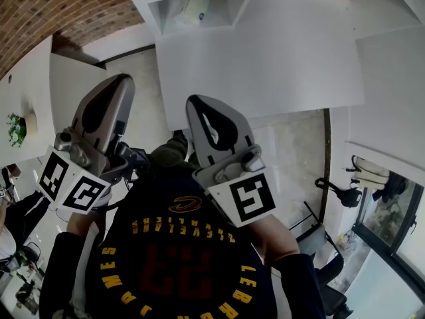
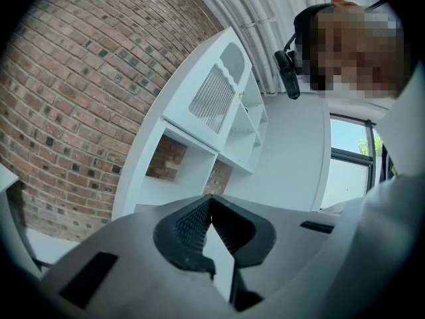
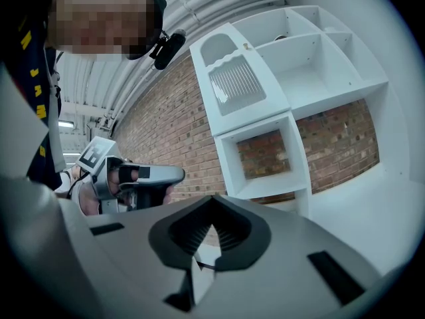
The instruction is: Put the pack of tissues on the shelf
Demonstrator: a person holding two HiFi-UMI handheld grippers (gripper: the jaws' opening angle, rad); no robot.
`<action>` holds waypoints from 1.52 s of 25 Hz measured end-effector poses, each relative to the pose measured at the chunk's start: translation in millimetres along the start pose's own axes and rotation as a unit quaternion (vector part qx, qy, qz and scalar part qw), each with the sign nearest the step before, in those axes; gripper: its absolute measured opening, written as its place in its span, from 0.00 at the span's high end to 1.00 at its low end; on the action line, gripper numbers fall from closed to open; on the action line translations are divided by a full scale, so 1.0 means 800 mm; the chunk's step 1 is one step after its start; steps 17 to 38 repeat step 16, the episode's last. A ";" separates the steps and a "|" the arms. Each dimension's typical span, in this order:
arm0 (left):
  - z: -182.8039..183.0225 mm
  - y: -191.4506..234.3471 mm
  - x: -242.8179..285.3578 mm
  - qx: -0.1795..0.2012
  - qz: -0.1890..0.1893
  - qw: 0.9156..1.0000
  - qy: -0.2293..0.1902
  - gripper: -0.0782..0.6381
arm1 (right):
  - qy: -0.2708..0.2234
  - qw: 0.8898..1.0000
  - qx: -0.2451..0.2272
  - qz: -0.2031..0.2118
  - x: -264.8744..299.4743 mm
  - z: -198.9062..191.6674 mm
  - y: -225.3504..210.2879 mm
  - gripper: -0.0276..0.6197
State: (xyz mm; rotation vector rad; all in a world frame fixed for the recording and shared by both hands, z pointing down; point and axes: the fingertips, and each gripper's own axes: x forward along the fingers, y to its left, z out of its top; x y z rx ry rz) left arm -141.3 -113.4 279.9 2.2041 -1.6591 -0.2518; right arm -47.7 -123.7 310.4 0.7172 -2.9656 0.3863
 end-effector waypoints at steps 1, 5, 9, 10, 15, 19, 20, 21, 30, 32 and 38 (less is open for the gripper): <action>0.000 0.000 0.001 0.000 -0.001 1.000 0.001 0.89 | 0.001 1.000 0.001 -0.001 0.000 0.000 -0.001 0.96; -0.004 0.007 0.008 -0.002 -0.001 1.000 0.008 0.89 | 0.005 1.000 0.003 -0.003 0.007 -0.003 -0.006 0.96; -0.009 0.015 0.017 -0.005 0.000 1.000 0.013 0.89 | 0.006 1.000 0.006 -0.008 0.012 -0.004 -0.012 0.96; -0.010 0.016 0.019 -0.005 -0.002 1.000 0.014 0.89 | 0.006 1.000 0.006 -0.010 0.013 -0.005 -0.013 0.96; -0.009 0.026 0.029 -0.006 -0.004 1.000 0.019 0.89 | 0.006 1.000 0.009 -0.012 0.023 -0.005 -0.019 0.96; -0.009 0.028 0.032 -0.006 -0.005 1.000 0.020 0.89 | 0.006 1.000 0.010 -0.012 0.026 -0.005 -0.020 0.96; -0.009 0.028 0.032 -0.006 -0.005 1.000 0.020 0.89 | 0.006 1.000 0.010 -0.012 0.026 -0.005 -0.020 0.96; -0.009 0.028 0.032 -0.006 -0.005 1.000 0.020 0.89 | 0.006 1.000 0.010 -0.012 0.026 -0.005 -0.020 0.96; -0.009 0.028 0.032 -0.006 -0.005 1.000 0.020 0.89 | 0.006 1.000 0.010 -0.012 0.026 -0.005 -0.020 0.96; -0.009 0.028 0.032 -0.006 -0.005 1.000 0.020 0.89 | 0.006 1.000 0.010 -0.012 0.026 -0.005 -0.020 0.96; -0.009 0.028 0.032 -0.006 -0.005 1.000 0.020 0.89 | 0.006 1.000 0.010 -0.012 0.026 -0.005 -0.020 0.96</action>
